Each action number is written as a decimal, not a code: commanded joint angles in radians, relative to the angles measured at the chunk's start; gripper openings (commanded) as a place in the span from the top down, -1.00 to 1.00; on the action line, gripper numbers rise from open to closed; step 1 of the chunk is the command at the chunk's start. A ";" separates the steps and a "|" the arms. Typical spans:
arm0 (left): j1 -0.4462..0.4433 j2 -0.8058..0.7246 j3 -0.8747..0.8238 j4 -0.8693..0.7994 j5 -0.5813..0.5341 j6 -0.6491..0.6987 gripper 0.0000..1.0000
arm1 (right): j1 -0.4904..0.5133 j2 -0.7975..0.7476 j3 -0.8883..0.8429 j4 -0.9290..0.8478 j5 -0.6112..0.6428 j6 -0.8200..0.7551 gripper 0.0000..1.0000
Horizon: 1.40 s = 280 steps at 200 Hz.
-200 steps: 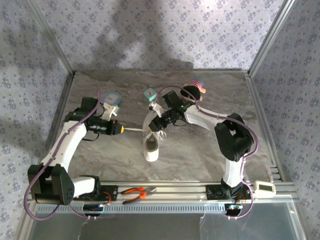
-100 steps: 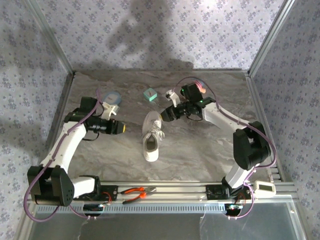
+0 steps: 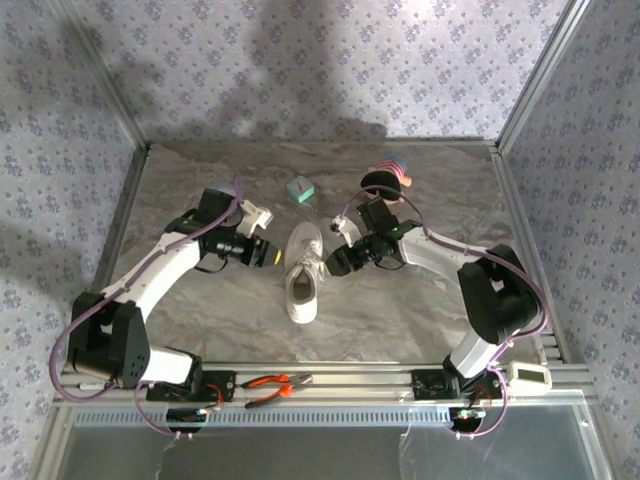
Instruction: Tie the shoes
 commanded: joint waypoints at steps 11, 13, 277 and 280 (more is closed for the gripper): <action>-0.023 0.021 0.016 0.080 -0.013 -0.013 0.11 | 0.042 0.016 0.006 0.058 0.079 0.008 -0.04; -0.024 0.020 0.013 0.085 -0.012 -0.013 0.11 | 0.046 0.015 0.007 0.058 0.084 0.005 -0.03; 0.044 -0.008 -0.096 0.131 -0.034 0.243 0.16 | 0.115 0.112 -0.113 0.231 0.233 -0.114 0.32; 0.046 -0.010 -0.097 0.133 -0.029 0.249 0.16 | 0.116 0.104 -0.119 0.237 0.240 -0.115 0.40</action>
